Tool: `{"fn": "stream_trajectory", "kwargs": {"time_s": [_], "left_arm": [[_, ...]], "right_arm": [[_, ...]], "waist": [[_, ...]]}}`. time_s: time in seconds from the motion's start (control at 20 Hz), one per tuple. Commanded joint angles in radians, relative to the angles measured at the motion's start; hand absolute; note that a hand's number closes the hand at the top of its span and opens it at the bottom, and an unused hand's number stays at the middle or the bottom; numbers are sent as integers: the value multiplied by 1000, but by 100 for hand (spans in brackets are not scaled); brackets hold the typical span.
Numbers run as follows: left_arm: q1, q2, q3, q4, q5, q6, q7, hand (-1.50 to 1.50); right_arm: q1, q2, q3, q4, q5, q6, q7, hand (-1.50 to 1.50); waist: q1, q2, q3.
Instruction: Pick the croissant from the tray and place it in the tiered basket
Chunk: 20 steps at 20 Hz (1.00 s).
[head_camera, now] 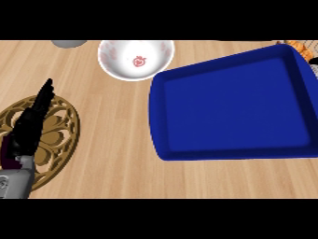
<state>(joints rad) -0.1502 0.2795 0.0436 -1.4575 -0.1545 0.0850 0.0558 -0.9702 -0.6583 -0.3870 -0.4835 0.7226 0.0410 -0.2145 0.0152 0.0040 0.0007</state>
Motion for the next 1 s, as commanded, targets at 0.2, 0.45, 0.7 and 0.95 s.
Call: {"fn": "stream_trajectory", "kwargs": {"time_s": [0.2,0.45,0.7,0.95], "left_arm": [[-61,-1,18,51,-4,-10,20,0],[-31,-5,11,25,-22,-3,19,0],[29,-40,-9,-30,-39,26,21,0],[6,0,26,-27,-13,-15,12,0]], "right_arm": [[-58,-73,-95,-11,-94,-31,22,-150],[-26,-227,-150,26,-148,131,111,-150],[26,-399,-216,129,-206,285,48,-150],[194,-499,-299,196,-280,372,-137,-150]], "waist": [[-7,0,-1],[-17,-3,-1],[0,3,1],[-9,2,2]]}}
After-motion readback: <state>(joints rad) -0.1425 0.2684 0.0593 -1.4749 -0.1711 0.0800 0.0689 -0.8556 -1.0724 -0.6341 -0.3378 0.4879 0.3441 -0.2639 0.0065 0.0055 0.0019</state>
